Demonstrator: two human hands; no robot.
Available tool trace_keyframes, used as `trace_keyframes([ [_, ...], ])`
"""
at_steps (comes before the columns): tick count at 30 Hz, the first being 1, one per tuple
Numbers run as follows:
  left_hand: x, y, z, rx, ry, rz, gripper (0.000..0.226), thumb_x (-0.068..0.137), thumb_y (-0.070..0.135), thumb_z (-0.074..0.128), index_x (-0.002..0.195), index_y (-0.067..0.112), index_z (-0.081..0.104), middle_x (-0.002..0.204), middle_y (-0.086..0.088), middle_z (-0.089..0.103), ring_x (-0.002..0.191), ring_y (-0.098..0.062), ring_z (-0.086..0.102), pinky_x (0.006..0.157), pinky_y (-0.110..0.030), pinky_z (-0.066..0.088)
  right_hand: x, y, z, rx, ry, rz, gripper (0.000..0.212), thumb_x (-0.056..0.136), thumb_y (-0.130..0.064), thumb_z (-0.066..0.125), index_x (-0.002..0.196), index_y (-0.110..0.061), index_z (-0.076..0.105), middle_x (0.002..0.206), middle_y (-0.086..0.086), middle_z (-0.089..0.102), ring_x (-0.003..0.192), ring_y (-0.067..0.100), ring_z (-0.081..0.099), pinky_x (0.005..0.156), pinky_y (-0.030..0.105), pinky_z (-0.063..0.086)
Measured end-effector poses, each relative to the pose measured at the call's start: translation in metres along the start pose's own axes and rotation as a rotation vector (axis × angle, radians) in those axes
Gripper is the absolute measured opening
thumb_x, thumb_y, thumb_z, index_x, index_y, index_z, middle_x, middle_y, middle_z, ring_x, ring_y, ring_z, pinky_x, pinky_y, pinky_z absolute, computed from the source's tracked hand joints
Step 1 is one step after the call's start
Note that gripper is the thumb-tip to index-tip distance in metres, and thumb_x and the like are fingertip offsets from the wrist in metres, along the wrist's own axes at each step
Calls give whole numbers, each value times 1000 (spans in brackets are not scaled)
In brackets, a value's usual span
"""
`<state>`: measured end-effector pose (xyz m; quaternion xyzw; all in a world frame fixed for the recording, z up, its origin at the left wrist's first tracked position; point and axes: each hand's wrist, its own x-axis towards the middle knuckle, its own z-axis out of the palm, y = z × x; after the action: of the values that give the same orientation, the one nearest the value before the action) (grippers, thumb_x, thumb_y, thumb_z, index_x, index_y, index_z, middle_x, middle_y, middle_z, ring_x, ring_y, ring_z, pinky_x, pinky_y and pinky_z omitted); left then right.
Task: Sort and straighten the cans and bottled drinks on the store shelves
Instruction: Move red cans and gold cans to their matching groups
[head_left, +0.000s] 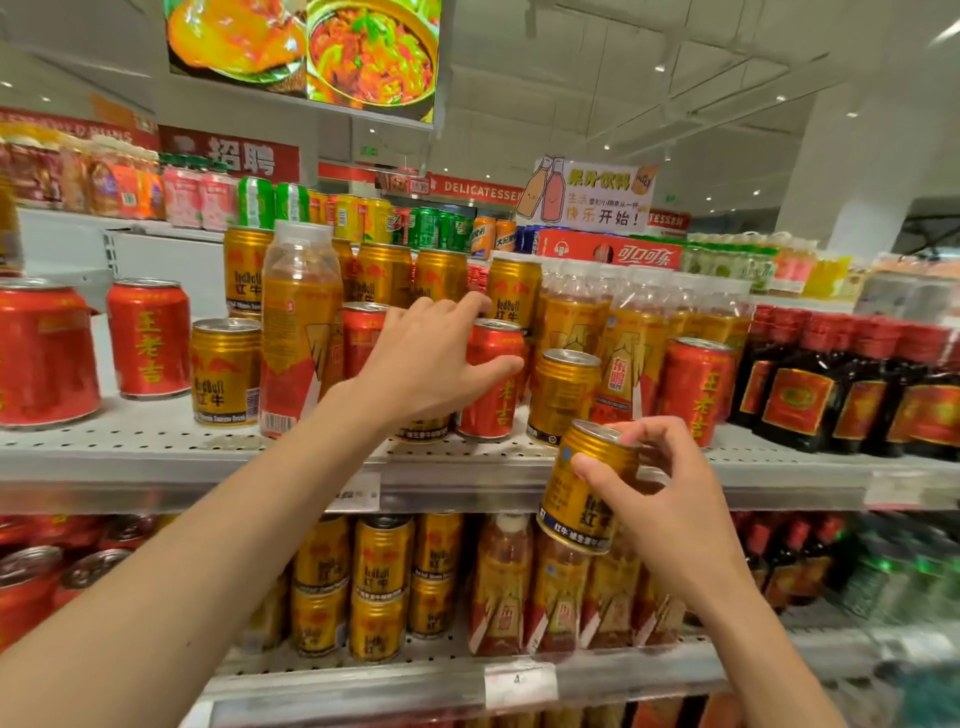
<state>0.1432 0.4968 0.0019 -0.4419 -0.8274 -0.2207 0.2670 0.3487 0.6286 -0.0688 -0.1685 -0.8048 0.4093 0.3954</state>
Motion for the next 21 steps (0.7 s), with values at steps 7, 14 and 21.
trace_keyframes([
  [7,1,3,7,-95,89,-26,59,85,68,60,128,29,56,123,2,68,113,-20,58,104,-50,43,5,12,-16,-11,-11,-11,33,80,-40,79,98,-30,53,105,-18,65,92,-20,57,64,11,47],
  [14,-18,16,-1,-301,165,25,53,80,63,67,120,29,60,118,8,67,107,-12,60,99,-44,50,13,17,-25,-16,-6,-47,33,79,-42,80,97,-32,53,106,-18,65,95,-13,58,72,17,47],
  [21,-47,11,-29,-455,194,-32,49,79,57,71,118,30,61,116,14,64,105,-5,61,88,-25,50,31,1,-17,-19,-72,-177,36,79,-40,82,100,-33,53,114,-20,65,101,-8,61,82,20,54],
])
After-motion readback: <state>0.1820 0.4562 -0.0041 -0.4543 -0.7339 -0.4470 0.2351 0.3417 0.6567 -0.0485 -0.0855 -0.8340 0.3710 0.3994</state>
